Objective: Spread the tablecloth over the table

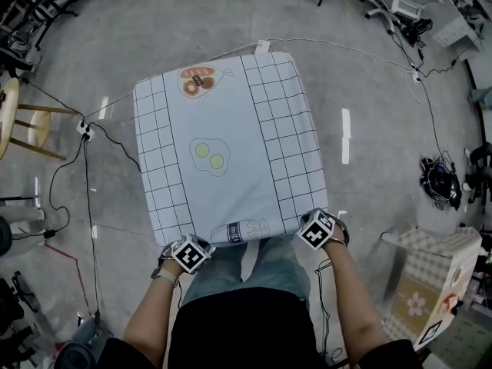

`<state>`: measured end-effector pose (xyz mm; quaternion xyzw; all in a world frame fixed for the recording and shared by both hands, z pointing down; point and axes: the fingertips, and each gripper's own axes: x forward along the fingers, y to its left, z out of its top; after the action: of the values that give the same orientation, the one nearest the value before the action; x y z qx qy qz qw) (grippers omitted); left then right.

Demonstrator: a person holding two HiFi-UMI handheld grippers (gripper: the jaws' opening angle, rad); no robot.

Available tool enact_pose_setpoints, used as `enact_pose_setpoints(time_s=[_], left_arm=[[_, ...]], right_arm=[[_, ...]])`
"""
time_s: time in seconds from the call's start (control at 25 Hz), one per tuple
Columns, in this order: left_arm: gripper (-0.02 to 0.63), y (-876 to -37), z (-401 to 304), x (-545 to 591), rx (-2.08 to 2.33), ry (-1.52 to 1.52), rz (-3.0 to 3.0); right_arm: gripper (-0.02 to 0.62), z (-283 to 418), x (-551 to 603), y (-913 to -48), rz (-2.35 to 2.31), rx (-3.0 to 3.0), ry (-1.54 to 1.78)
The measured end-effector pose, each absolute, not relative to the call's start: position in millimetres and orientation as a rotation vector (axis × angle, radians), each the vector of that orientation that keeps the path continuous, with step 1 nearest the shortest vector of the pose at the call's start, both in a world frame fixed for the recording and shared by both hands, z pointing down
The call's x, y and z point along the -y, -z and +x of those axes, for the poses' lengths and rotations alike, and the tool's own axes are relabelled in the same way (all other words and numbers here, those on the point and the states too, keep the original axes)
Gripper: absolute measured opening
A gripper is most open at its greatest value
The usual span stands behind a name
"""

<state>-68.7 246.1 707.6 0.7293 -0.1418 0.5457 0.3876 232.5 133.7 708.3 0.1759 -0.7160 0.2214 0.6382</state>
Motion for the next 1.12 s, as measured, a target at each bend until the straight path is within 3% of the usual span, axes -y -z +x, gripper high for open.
enact_pose_setpoints(time_s=[0.24, 0.64, 0.88, 1.12], left_arm=[[0.015, -691, -69, -233, 0.417, -1.403, 1.948], [0.015, -662, -109, -167, 0.770, -1.022, 1.831], [0.015, -688, -167, -119, 1.104, -1.106, 1.716], [0.015, -713, -161, -115, 1.042, -1.239, 1.695]], right_arm=[[0.008, 213, -72, -692, 0.617, 1.736, -0.337], [0.008, 185, -9, -711, 0.646, 1.755, -0.268], [0.006, 185, -15, -715, 0.607, 1.730, -0.239], [0.006, 194, -26, -713, 0.591, 1.693, -0.249]])
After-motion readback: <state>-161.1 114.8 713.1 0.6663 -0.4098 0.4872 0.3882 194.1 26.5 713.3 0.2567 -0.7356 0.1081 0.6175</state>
